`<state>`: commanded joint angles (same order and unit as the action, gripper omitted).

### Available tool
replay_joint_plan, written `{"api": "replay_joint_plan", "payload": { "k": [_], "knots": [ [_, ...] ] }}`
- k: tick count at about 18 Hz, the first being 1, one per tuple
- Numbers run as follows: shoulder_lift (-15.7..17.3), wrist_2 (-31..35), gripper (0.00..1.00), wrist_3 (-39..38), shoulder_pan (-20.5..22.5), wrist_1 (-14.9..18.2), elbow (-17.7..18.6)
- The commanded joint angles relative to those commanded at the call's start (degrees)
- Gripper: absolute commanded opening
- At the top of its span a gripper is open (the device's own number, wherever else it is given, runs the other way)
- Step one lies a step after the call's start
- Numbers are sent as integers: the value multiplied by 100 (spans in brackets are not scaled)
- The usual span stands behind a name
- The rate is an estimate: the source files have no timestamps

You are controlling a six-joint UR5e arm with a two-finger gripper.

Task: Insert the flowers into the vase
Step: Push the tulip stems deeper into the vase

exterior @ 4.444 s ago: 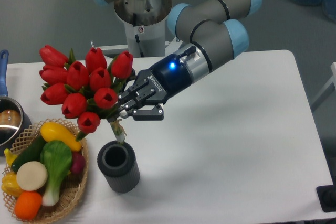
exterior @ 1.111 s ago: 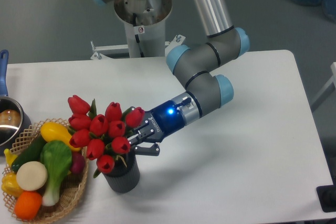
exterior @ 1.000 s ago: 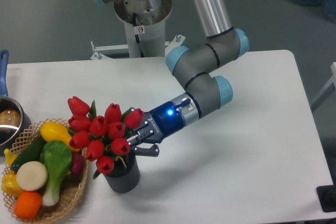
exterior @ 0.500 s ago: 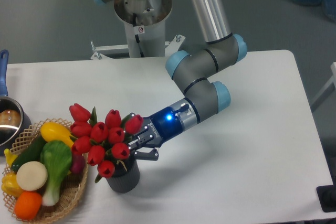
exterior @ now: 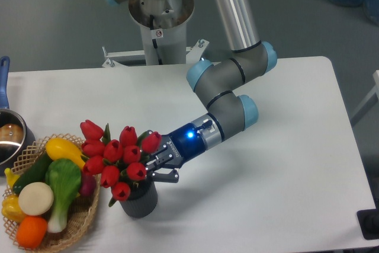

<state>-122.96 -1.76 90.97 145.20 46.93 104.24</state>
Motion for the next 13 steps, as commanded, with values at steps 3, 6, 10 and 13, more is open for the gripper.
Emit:
{"api": "replay_joint_plan", "payload": {
  "k": [3, 6, 10, 13],
  "knots": [
    [0, 0, 20, 0, 0, 0, 9],
    [0, 0, 21, 0, 0, 0, 9],
    [18, 0, 24, 0, 0, 0, 18],
    [18, 0, 28, 0, 9, 0, 18]
  ]
}}
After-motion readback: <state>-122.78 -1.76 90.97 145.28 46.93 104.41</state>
